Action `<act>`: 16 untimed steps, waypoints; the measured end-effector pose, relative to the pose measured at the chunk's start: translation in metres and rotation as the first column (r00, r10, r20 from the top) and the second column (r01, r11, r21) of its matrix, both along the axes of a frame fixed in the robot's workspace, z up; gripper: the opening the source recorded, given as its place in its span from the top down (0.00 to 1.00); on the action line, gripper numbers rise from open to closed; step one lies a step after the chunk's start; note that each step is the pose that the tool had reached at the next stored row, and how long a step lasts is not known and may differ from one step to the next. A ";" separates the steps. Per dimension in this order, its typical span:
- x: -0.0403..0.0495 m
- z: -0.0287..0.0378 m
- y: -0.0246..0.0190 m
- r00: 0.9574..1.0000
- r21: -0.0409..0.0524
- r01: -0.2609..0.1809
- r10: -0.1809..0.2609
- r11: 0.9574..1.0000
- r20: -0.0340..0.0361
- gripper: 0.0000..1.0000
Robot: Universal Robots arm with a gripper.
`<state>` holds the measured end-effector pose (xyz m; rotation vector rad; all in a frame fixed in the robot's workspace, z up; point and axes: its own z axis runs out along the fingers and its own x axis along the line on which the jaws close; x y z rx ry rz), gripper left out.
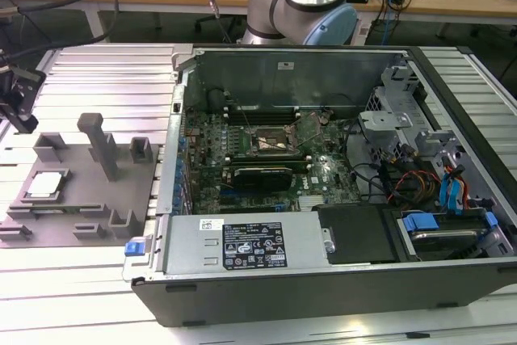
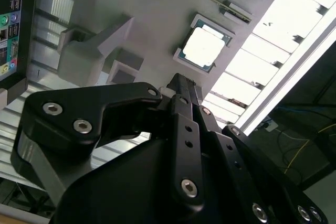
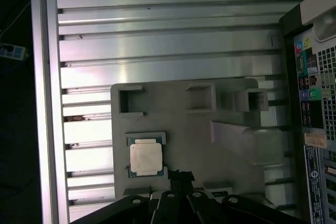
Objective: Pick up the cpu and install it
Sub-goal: 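Pick up the cpu and move it towards the insertion slot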
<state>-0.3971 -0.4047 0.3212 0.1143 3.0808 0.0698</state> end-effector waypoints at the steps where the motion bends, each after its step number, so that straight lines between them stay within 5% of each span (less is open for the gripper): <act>1: -0.0003 -0.0067 -0.0006 1.000 0.000 0.000 0.000 1.000 0.000 0.89; 16: -0.0008 -0.0353 -0.0014 1.000 0.000 0.000 0.000 1.000 -0.001 0.89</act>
